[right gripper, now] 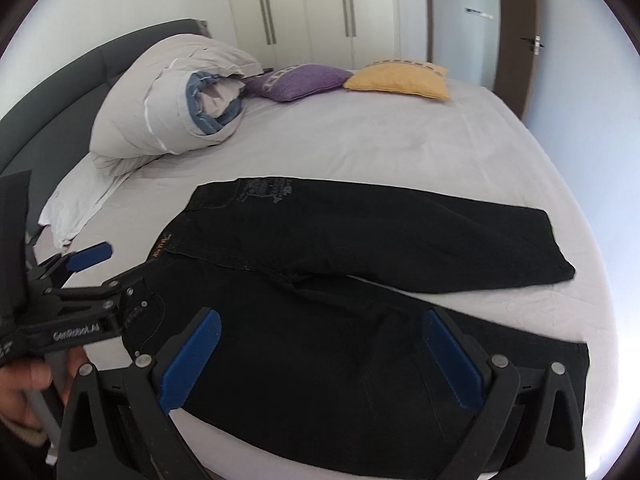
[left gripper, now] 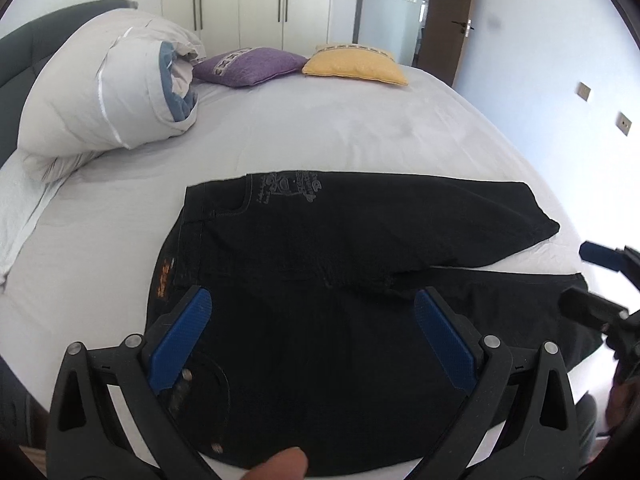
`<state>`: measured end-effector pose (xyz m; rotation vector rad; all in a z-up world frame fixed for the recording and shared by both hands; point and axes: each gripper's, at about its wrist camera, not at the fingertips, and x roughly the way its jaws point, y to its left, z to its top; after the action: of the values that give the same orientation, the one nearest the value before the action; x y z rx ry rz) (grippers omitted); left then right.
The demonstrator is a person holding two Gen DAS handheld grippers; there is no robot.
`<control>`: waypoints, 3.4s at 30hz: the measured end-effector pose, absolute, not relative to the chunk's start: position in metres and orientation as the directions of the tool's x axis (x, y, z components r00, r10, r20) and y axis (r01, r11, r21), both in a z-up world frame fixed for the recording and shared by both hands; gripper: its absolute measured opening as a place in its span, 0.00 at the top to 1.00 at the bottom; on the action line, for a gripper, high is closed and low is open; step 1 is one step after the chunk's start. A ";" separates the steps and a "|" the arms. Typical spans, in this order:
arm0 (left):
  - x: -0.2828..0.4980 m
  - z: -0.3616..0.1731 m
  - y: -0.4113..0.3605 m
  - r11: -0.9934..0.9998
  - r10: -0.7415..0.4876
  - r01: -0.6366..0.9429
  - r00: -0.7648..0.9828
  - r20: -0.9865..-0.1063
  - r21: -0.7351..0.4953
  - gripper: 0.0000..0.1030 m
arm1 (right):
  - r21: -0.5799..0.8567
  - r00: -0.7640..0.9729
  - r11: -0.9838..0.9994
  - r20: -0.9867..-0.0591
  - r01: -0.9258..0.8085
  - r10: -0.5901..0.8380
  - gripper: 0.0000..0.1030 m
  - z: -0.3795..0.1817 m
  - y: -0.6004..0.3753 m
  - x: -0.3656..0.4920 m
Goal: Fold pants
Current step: 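Grasp the jeans waistband with the left gripper while the right gripper grasps the other waistband end, then lift the waistband with both grippers and fold it over toward the leg hems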
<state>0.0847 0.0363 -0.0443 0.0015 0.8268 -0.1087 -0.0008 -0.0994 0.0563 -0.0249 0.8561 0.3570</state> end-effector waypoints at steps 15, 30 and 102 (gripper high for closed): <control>0.356 -0.116 0.085 0.945 -0.135 0.326 0.443 -0.886 0.019 0.00 | 0.096 0.429 0.804 -0.805 -0.587 0.410 0.23 0.007 -0.133 0.177; 0.468 -0.207 0.090 0.868 -0.199 0.493 0.228 -0.953 -0.064 0.23 | 0.117 0.309 0.710 -0.843 -0.694 0.441 0.32 -0.038 -0.123 0.252; 0.134 -0.153 0.102 0.761 -0.320 0.648 0.423 -0.848 0.036 0.93 | -0.131 0.245 0.414 -0.940 -0.901 0.236 0.97 -0.072 -0.021 0.079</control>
<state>0.1337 0.1023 -0.1531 0.3872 0.9560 -0.6245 0.0788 -0.0213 -0.0716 -0.7996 1.0287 0.9004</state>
